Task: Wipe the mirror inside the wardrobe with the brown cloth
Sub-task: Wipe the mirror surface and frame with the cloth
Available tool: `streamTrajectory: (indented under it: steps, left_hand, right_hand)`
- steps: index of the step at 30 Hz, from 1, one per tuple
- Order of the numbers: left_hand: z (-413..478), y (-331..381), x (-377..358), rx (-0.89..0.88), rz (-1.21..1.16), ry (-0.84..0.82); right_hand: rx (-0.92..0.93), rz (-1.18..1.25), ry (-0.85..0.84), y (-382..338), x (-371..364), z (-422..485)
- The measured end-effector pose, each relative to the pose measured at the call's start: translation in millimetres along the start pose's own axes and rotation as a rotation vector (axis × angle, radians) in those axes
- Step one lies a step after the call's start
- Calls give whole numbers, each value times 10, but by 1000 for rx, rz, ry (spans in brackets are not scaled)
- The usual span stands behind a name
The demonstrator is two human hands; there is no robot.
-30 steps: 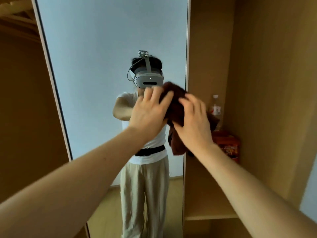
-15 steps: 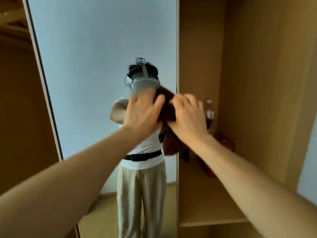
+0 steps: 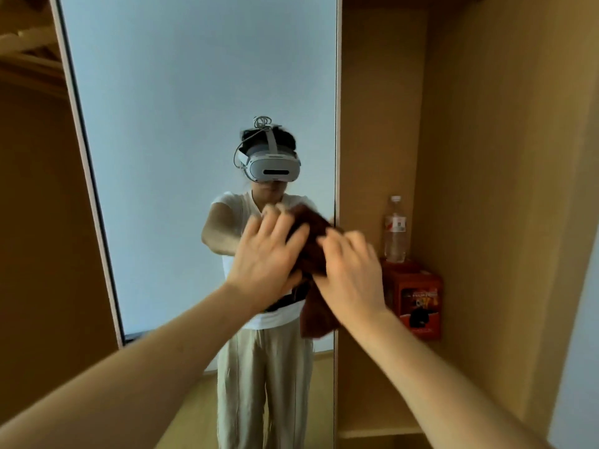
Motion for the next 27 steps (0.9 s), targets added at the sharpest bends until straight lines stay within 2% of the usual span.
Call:
streamTrajectory:
  steps: [4, 7, 10, 13, 16, 19, 22, 25, 27]
  left_hand:
    - [-563, 406, -224, -111, -115, -139]
    - [-562, 434, -214, -142, -106, -165]
    - [-308, 223, -81, -125, -51, -81]
    - [151, -95, 172, -88, 110, -1]
    - [538, -342, 379, -16, 147, -15]
    - [483, -283, 327, 0, 114, -23]
    - [46, 64, 88, -79, 42, -31]
    - [-352, 383, -132, -162, -42, -76]
    - [-440, 438, -175, -157, -83, -92]
  right_hand:
    - [7, -42, -220, -96, -249, -686]
    - [-59, -15, -281, -82, -287, -687]
    - [-54, 0, -204, -80, -142, -320]
    - [-18, 9, -64, -102, 123, 292]
    - [-59, 52, 41, -102, 310, 720]
    - [-133, 91, 100, -97, 230, 558]
    - [-186, 106, -7, -83, -32, -68]
    - [-199, 89, -263, 8, -207, -507]
    - [-262, 232, -444, 136, -220, -548]
Point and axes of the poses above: each hand's wrist, its own z-axis towards the middle knuckle, its own x-axis out of the back of the hand, y = z × x, the point moved 6 cm from there along z, towards the middle knuckle, and after that the axes turned 2 degrees about -x, right-handed, at the moved point
